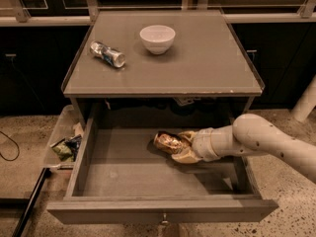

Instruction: Place orange can into top drawer

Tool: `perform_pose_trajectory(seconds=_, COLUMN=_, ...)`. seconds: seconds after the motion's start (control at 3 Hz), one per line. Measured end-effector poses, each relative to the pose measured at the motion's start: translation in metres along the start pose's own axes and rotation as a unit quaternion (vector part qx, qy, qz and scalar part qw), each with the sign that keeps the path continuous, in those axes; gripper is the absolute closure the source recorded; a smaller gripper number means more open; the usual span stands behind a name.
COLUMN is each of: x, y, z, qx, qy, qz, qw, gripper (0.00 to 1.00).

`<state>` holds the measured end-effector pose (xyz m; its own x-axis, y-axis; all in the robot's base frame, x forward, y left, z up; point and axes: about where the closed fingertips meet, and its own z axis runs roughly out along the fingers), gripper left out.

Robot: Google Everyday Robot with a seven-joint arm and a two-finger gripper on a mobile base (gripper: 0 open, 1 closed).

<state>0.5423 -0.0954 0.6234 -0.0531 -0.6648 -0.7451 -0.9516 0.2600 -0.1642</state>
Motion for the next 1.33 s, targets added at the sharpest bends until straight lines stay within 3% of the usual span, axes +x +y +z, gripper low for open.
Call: perform_pose_trajectory(seconds=1.33, x=-0.0001, y=0.0001, z=0.0000, qx=0.000, qy=0.000, qz=0.000, qw=1.0000, gripper=0.11)
